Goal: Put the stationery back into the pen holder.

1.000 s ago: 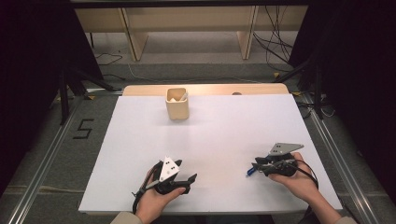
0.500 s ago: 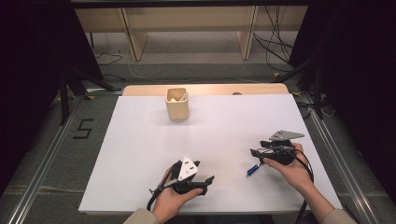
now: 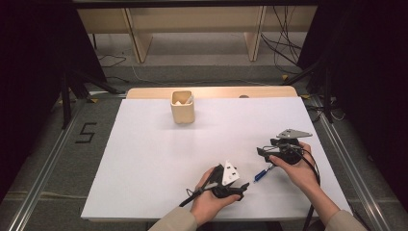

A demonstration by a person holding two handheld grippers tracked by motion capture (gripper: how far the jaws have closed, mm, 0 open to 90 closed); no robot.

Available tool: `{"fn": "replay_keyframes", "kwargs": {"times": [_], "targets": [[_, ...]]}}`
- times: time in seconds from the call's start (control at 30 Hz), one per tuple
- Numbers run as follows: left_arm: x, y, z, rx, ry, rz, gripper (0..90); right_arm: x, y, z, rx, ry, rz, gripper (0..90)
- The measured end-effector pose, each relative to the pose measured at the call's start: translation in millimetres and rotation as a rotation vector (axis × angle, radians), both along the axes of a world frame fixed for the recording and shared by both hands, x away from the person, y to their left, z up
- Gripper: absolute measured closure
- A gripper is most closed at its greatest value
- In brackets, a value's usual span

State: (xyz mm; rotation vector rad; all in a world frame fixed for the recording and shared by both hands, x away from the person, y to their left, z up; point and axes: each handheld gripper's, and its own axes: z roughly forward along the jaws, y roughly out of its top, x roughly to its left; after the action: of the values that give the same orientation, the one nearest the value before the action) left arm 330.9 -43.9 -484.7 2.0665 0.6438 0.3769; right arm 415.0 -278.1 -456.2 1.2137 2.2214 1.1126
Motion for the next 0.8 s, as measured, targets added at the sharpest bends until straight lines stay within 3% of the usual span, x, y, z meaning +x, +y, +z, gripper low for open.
{"fn": "replay_keyframes", "kwargs": {"times": [0.47, 0.8], "targets": [[14.2, -46.5, -8.3, 0.023, 0.032, -0.02, 43.9, 3.2, -4.4, 0.0, 0.013, 0.0, -0.047, 27.3], [21.5, -63.2, -12.1, 0.036, 0.046, -0.038, 49.1, 3.8, -9.0, 0.7, 0.024, -0.009, -0.069, 26.3]]}}
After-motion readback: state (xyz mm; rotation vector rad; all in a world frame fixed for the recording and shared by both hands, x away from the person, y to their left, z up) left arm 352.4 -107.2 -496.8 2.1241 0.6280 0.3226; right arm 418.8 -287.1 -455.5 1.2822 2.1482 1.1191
